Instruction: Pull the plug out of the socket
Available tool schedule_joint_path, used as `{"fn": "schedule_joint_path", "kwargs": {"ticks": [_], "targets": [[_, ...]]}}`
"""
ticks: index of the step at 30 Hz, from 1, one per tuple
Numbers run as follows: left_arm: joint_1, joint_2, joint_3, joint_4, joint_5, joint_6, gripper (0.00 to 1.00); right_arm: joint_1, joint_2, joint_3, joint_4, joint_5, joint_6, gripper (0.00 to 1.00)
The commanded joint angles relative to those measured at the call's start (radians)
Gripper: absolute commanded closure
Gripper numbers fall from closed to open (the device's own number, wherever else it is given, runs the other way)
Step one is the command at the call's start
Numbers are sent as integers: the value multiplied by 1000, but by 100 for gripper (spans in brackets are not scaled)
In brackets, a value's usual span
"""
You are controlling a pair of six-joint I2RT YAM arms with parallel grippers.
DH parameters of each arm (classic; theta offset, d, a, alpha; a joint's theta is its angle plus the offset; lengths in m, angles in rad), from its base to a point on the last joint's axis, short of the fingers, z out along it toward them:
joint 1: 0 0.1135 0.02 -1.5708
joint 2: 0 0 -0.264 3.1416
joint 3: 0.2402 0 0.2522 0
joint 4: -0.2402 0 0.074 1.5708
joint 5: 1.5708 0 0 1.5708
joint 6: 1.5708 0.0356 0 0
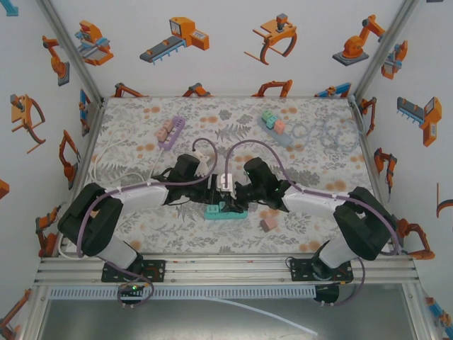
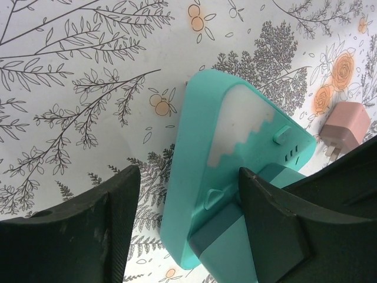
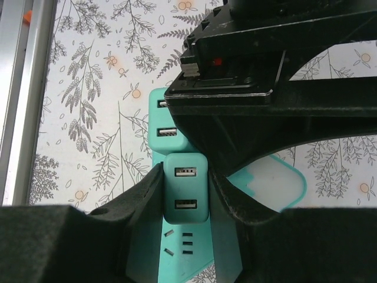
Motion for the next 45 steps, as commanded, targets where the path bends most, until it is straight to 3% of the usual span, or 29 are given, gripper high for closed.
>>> {"fn": "schedule_joint_path", "kwargs": {"ticks": [1,7,11,16,29,35,40,45], "targets": [[-17,105,-18,-107,-47,40,41,12,-16,37,91,-29,33,100],[-22,151,-19,-196,-186,47,44,18,-91,78,77,-5,117,100],[-19,168,-14,-216,-241,31,46,91,-116,78,-103,97,-169,100],[-10,178,-6,-230,-281,23,47,185,-158,47,-116,163,-260,100],[-8,154,-12,-224,-264,27,47,183,-155,52,-79,168,-114,100],[-1,81,-6,-245,-266,13,47,182,-238,28,-67,177,-31,100],[6,24,16,-276,-262,10,47,183,-325,-7,-51,241,103,100],[13,-42,44,-296,-240,7,44,182,-419,-21,-30,437,385,100]]}}
